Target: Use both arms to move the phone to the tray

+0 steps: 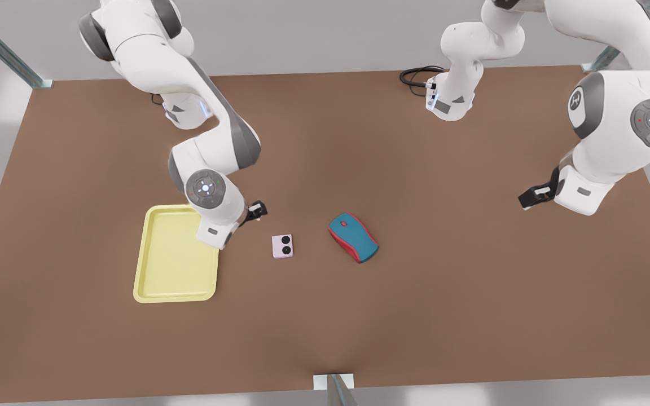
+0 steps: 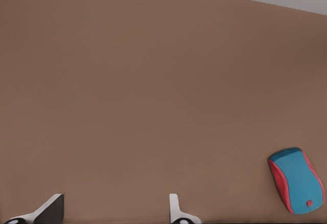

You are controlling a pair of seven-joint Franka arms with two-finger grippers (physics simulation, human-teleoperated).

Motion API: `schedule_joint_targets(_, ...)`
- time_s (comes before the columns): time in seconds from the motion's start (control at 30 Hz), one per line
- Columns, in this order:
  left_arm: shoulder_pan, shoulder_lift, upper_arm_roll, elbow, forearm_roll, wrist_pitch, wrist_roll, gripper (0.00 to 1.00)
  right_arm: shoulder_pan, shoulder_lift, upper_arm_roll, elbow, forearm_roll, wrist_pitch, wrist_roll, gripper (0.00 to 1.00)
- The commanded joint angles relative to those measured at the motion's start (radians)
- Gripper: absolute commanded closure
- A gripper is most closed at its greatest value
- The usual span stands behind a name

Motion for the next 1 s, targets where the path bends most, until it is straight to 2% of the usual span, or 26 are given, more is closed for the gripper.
schedule_joint_targets(0.0, 0.002, 0.053, 0.000, 0.034, 0.005, -0.022, 0.337, 0.00, 0.024, 0.066, 0.001, 0.021, 0.004, 0.218, 0.512, 0.00)
schedule_joint_targets(0.07, 0.002, 0.058, 0.006, 0.034, 0.002, -0.022, 0.397, 0.00, 0.053, 0.117, 0.001, 0.009, 0.003, 0.341, 0.594, 0.00)
schedule_joint_targets(0.27, 0.002, 0.070, 0.009, 0.034, -0.003, -0.022, 0.395, 0.00, 0.079, 0.211, 0.001, -0.010, -0.016, 0.435, 0.736, 0.00)
schedule_joint_targets(0.33, 0.002, 0.075, 0.009, 0.034, -0.004, -0.021, 0.397, 0.00, 0.082, 0.217, 0.001, -0.093, -0.016, 0.550, 0.739, 0.00)
schedule_joint_targets(0.4, 0.002, 0.075, 0.011, 0.034, -0.004, -0.021, 0.395, 0.00, 0.092, 0.218, 0.001, -0.109, -0.016, 0.551, 0.742, 0.00)
schedule_joint_targets(0.47, 0.002, 0.076, 0.011, 0.034, -0.004, -0.021, 0.395, 0.00, 0.093, 0.177, 0.001, -0.212, -0.017, 0.636, 0.766, 0.00)
schedule_joint_targets(0.57, 0.002, 0.084, 0.011, 0.034, -0.004, -0.021, 0.395, 0.00, 0.092, 0.183, 0.001, -0.280, -0.017, 0.715, 0.766, 0.00)
schedule_joint_targets(0.97, 0.002, 0.095, 0.011, 0.034, -0.004, -0.021, 0.383, 0.00, 0.101, 0.227, 0.001, -0.287, -0.071, 0.728, 0.754, 0.00)
